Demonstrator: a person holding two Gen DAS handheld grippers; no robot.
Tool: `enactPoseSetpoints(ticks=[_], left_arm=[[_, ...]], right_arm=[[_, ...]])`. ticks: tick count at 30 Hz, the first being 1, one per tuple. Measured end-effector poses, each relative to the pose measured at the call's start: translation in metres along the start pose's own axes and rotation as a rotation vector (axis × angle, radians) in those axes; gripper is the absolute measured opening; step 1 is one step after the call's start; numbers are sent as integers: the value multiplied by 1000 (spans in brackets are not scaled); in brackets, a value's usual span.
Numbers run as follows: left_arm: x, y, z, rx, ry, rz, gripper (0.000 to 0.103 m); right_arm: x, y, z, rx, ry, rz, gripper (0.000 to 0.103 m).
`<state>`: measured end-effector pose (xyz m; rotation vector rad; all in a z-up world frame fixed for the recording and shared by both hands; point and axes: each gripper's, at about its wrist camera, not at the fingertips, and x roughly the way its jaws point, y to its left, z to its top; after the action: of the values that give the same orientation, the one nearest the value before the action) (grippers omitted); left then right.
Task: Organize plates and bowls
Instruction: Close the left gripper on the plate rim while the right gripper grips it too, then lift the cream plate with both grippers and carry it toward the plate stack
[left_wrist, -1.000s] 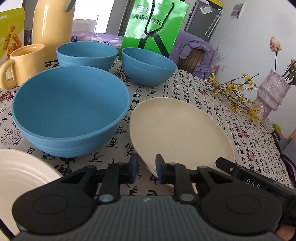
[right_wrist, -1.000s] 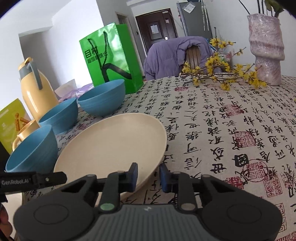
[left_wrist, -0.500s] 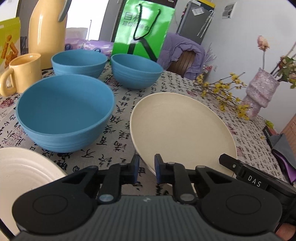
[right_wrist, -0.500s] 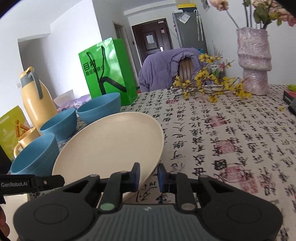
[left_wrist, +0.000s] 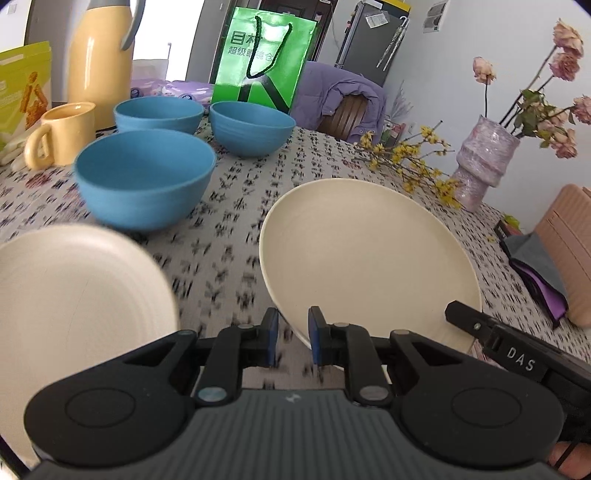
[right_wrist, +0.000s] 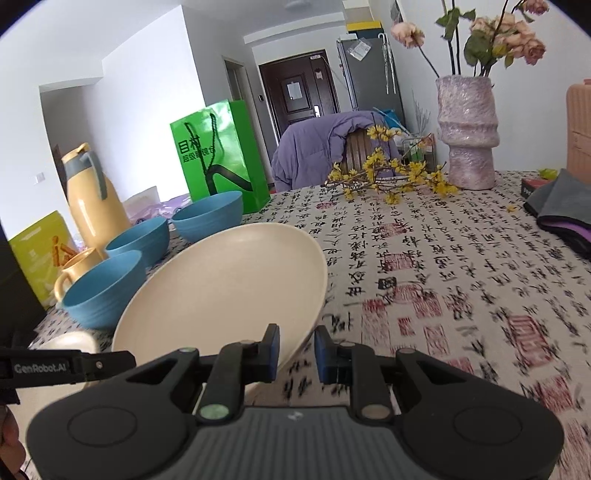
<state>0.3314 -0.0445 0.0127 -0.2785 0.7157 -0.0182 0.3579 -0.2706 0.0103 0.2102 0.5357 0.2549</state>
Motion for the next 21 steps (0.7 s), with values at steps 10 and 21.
enactPoseSetpoints(ticks=[10,21], left_arm=[[-55,-1,-46,20,-25,14,17],[-91,13,-82,-5,-48,31,17]], right_arm=[[-65,10,-40,-4,-25,12,20],[-105,32,-68,-41,-38,19,20]])
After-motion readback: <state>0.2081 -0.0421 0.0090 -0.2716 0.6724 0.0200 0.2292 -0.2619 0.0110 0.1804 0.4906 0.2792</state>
